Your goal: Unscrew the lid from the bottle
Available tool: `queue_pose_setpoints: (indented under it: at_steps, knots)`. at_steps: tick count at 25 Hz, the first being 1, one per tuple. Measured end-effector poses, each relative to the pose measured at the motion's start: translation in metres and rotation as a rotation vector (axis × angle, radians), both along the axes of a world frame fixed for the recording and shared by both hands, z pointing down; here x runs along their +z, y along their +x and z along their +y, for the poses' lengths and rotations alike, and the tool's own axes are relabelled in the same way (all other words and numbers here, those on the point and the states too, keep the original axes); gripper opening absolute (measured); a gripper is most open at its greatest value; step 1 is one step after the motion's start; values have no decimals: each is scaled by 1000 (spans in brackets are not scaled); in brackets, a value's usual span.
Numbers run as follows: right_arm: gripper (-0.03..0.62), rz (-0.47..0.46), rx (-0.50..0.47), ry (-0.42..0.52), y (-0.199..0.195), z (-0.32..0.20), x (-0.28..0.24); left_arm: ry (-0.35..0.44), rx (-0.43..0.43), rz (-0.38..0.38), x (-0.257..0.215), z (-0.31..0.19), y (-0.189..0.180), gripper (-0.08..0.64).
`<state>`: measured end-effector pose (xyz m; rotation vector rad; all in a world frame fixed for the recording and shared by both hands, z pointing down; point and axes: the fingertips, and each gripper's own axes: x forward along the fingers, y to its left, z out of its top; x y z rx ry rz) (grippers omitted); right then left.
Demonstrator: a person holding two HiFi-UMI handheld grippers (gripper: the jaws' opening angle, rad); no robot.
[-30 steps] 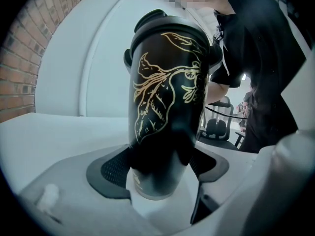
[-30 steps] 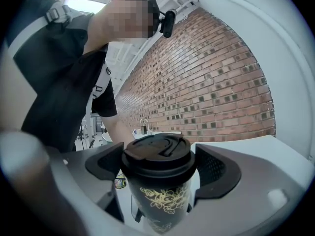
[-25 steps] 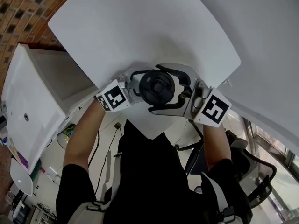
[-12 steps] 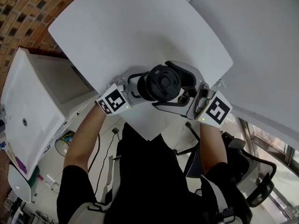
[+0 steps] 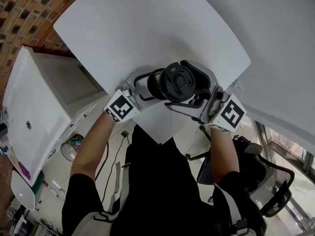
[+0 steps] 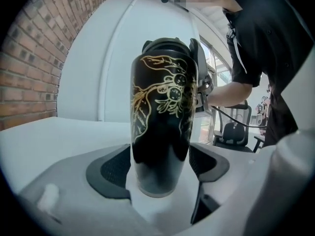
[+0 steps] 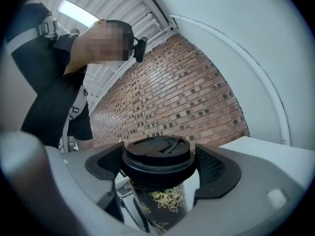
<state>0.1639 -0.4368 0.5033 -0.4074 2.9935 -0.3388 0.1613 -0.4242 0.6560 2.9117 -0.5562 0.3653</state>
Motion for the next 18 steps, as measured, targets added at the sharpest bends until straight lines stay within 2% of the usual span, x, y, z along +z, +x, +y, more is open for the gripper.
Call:
queue_pose_setpoints:
  at_steps: [10, 18]
  knots:
    - [454, 5, 16, 10, 6, 0, -8, -24, -33, -34, 7, 8, -21, 383]
    - [454, 21, -20, 68, 7, 21, -34, -5, -113, -47, -24, 24, -33, 380]
